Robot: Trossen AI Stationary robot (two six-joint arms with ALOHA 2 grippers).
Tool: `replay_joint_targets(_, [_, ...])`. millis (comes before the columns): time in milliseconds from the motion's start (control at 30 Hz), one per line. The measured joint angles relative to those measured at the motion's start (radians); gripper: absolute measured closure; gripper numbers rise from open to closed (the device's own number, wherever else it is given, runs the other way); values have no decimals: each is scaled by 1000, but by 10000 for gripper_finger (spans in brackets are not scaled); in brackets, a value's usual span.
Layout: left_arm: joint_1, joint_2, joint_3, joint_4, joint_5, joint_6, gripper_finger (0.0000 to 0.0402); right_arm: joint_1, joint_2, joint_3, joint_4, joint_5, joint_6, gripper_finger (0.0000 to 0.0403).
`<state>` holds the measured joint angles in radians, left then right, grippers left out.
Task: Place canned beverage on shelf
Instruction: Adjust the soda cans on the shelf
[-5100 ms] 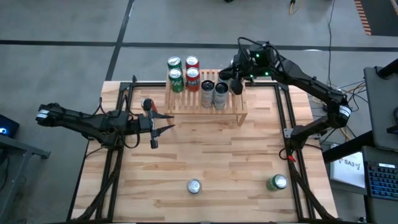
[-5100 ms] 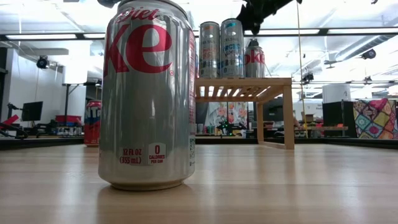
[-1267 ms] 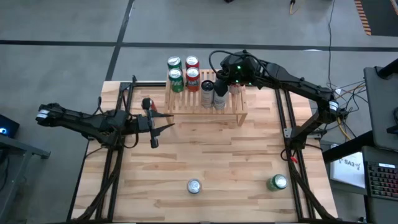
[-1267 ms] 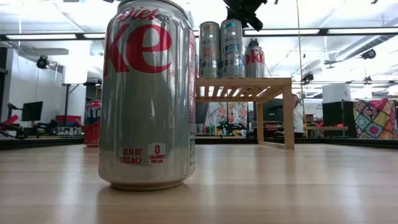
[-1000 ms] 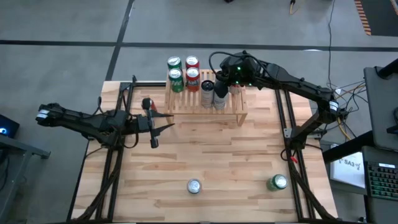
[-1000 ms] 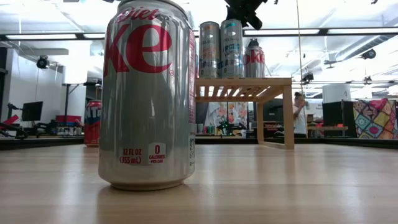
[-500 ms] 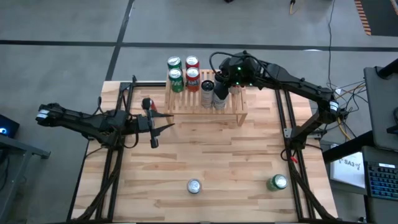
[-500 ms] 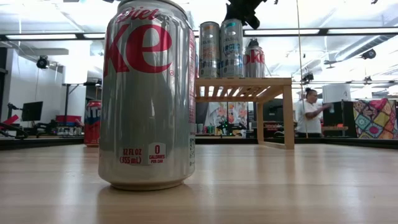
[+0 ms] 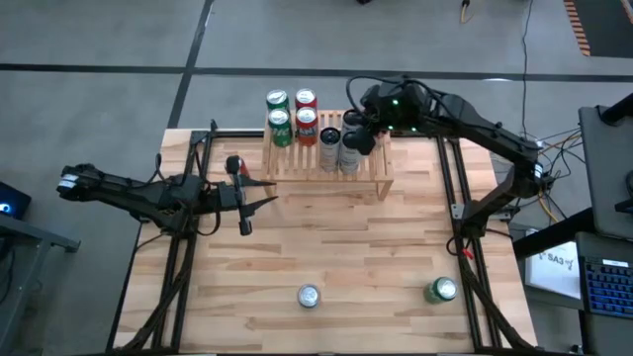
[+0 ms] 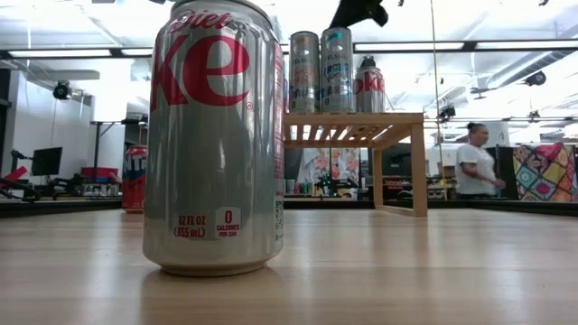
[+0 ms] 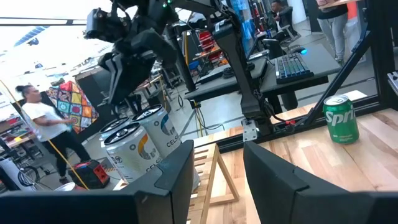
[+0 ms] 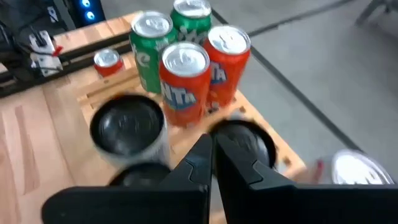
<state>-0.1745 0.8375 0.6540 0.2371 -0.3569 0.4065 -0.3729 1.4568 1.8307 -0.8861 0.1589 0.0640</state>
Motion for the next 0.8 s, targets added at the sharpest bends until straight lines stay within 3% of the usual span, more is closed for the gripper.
replay_joint_targets(300, [0, 0, 0, 0, 0, 0, 277, -8, -11, 79, -293, 106, 66, 394])
replay_joint_targets(800, [0, 0, 0, 0, 0, -5, 277, -62, 34, 38, -235, 95, -6, 394])
